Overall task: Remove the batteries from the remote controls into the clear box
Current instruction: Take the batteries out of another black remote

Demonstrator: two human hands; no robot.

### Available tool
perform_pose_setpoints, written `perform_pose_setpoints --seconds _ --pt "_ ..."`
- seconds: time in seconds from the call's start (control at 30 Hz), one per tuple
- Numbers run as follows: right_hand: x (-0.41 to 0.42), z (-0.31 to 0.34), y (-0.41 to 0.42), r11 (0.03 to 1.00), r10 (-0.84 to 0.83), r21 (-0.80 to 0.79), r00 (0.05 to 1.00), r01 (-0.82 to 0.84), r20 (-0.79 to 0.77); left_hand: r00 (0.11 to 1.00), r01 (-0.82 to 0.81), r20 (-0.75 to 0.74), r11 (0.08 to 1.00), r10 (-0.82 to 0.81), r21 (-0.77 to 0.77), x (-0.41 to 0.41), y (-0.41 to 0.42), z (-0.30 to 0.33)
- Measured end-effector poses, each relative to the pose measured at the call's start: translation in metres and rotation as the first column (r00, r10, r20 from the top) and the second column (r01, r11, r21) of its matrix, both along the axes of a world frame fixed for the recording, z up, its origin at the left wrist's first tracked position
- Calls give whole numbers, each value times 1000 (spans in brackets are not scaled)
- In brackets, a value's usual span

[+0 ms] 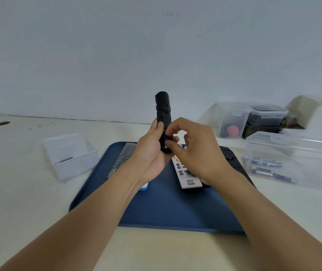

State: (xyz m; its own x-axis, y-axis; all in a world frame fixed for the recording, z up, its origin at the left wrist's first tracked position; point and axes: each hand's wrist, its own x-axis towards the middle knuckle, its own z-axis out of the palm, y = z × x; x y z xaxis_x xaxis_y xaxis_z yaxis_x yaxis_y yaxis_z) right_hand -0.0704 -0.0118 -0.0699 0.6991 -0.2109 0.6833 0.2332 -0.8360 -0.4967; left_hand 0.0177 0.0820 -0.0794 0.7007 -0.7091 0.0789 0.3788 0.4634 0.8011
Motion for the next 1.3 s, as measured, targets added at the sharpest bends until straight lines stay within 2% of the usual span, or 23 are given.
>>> perform_pose_setpoints --seconds 0.1,0.17,0.23,0.3,0.33,0.43,0.47,0.53,0.6,0.7,0.77,0.87,0.93,1.07,1.13,1.3 --pt "2 -2 1 957 -75 285 996 60 42 1000 -28 13 995 29 -98 1 -3 4" --pt "3 0 -4 879 -180 434 981 195 -76 998 -63 16 987 66 -151 5 -5 4" --pt "4 1 -8 768 -58 615 976 179 -212 998 -63 -17 981 61 -182 8 -3 4" --pt "5 -3 -9 645 138 761 969 70 -206 999 -26 -31 979 20 -200 8 -2 3" --pt "7 -5 -9 608 173 793 969 37 -177 1000 -12 -29 980 6 -200 9 -1 2" --pt "11 -6 -19 493 146 870 985 5 -88 998 3 -65 983 -15 -184 12 1 1" --pt "11 -6 -24 481 109 877 992 7 -68 994 1 -103 984 -19 -175 13 4 2" --pt "9 -3 -35 502 4 864 1000 21 -27 987 -20 -163 992 -1 -123 16 9 3" --pt "7 -2 -44 549 -104 835 994 28 36 992 26 -122 1000 -25 3 17 13 3" --pt "5 -1 -46 685 -95 728 994 23 58 971 207 60 936 -233 284 9 12 1" --pt "5 -3 -43 774 -72 633 995 16 62 919 227 212 885 -333 408 4 8 -4" --pt "4 -4 -41 885 -240 437 962 160 134 894 178 320 905 -312 386 0 3 -11" --pt "2 -4 -41 924 -265 329 945 194 189 888 136 363 916 -281 377 0 2 -13" --pt "3 -6 -38 933 -340 206 910 295 236 873 65 426 923 -237 380 -4 -2 -17" --pt "4 -7 -36 937 -336 187 908 294 252 866 46 446 925 -224 376 -7 -4 -18" --pt "5 -10 -35 933 -356 141 911 333 206 852 -13 490 926 -188 377 -8 -5 -19"
